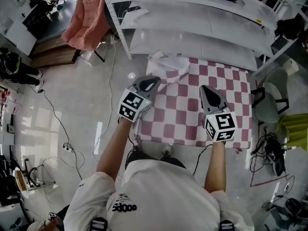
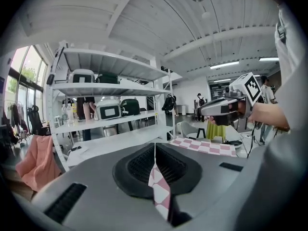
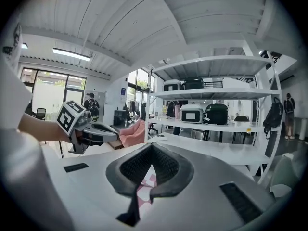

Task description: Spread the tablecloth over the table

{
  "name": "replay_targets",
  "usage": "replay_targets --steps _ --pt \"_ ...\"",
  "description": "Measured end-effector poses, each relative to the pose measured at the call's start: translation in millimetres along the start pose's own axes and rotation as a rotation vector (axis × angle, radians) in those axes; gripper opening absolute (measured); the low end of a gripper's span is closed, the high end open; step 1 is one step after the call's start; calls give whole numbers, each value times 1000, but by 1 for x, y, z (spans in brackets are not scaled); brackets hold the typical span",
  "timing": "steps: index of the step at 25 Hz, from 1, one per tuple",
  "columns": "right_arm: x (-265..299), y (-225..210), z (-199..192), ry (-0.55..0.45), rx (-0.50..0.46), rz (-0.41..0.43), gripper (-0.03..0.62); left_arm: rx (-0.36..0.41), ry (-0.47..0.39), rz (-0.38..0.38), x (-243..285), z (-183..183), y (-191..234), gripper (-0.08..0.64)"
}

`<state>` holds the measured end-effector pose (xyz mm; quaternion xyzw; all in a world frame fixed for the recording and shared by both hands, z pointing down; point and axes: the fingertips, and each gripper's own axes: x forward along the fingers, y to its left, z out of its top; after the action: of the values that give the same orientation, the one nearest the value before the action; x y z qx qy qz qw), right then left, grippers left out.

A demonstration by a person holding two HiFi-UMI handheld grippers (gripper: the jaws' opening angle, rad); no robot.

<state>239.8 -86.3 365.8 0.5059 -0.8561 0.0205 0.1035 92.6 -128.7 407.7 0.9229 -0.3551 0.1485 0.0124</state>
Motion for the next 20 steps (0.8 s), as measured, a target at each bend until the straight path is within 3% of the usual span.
replay_targets --steps 4,10,13,20 --pt "15 -8 -11 26 9 -52 15 -18 0 -61 36 -13 13 29" --pt "45 -28 -31 74 65 -184 15 -29 41 -219 101 -37 28 32" --pt "61 -30 -42 110 102 -253 15 -30 85 -302 130 -52 37 105" --pt "90 -51 -82 182 200 -377 15 -40 195 -458 208 -100 48 143"
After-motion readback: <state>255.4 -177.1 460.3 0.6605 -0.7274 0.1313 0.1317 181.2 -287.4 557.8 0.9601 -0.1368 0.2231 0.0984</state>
